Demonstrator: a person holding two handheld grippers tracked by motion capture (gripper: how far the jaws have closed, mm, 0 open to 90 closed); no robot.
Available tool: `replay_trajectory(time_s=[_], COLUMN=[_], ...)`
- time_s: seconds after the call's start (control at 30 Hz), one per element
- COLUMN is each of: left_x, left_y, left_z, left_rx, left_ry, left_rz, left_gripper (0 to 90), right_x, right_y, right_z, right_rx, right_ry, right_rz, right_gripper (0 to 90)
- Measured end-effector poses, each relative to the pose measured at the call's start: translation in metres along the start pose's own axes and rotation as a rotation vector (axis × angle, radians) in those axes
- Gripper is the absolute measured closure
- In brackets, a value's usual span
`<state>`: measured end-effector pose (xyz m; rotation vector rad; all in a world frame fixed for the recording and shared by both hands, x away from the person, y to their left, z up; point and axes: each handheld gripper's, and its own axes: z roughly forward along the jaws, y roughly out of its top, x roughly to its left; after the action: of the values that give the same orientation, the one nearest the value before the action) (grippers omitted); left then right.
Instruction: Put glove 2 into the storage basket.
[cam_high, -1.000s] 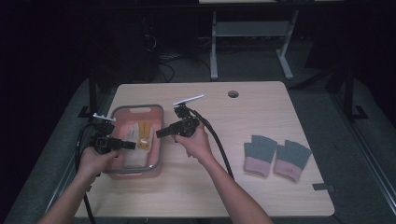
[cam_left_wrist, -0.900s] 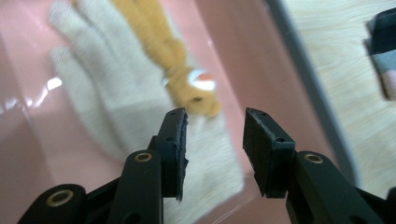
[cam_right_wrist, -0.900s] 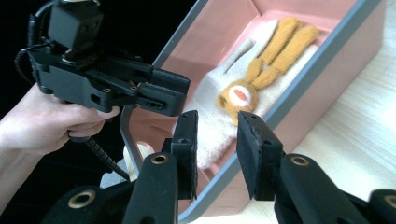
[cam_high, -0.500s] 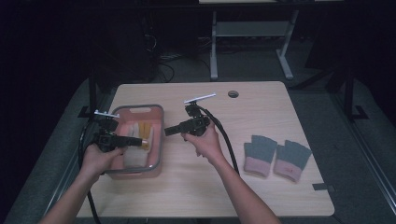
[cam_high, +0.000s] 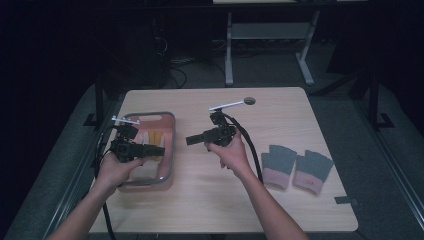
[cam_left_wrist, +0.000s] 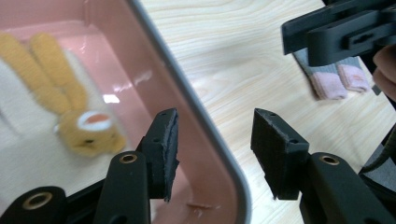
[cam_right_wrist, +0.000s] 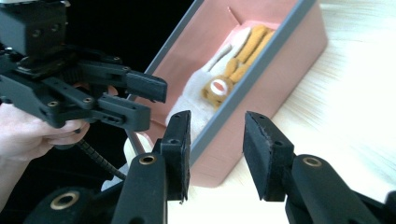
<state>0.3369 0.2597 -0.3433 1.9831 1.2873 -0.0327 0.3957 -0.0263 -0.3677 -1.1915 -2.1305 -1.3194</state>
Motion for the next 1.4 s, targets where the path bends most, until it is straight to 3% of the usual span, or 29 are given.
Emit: replay_trajectory(time_s=[1.4], left_x=[-0.079], left_y=[0.018], left_z=[0.057], left_rx=[0.019], left_ry=[-0.105], left_rz=[0.136], left_gripper=[30.1], right_x=[-0.041], right_y=[-0.041], right_z=[-0.091], right_rx=[-0.080], right_ry=[-0.121], right_rz=[0.070], right_gripper=[51.3])
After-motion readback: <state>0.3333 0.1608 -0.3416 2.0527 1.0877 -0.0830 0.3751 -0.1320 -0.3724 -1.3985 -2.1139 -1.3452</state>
